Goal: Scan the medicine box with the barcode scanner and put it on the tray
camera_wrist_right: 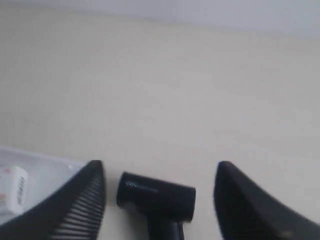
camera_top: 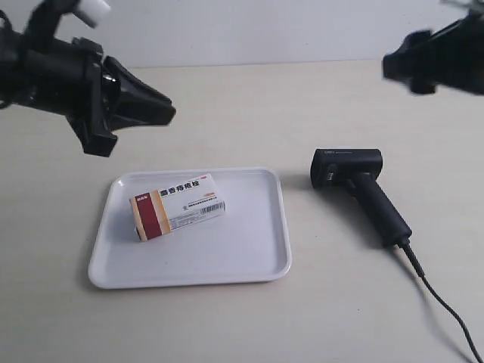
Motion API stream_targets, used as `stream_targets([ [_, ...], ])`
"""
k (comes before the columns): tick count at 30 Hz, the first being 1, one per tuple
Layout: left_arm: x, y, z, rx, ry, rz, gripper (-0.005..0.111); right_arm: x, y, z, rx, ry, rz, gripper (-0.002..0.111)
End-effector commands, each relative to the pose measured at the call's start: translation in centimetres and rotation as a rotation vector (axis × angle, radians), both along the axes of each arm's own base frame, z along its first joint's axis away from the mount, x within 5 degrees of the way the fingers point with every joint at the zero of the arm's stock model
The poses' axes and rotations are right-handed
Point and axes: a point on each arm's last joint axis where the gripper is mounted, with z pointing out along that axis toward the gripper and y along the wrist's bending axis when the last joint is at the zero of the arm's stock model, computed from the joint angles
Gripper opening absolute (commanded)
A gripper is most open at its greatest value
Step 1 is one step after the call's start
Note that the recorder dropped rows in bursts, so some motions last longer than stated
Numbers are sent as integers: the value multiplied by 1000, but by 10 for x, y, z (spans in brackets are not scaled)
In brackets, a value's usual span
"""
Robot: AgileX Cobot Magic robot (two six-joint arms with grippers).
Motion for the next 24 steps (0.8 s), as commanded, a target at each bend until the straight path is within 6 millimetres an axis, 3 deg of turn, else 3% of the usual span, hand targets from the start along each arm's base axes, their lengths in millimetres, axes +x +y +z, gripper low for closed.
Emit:
stream_targets([
  [1,-36,13,29,-107,-30,104,3,-48,-21,46,176,-180,-18,14],
  [3,-57,23,30,-157,-69,195,3,-67,-30,50,251,-264,-22,1],
  [10,-130,69,-5,-272,-157,553,3,-102,-48,4,281,-325,-36,1],
  [14,-165,84,-26,-306,-214,596,3,-109,-50,-14,248,-253,-32,1],
  [18,-186,90,-36,-350,-278,582,3,-111,-51,-16,243,-242,-30,1],
  [24,-199,94,-39,-395,-348,572,3,-111,-51,-15,245,-247,-31,1],
])
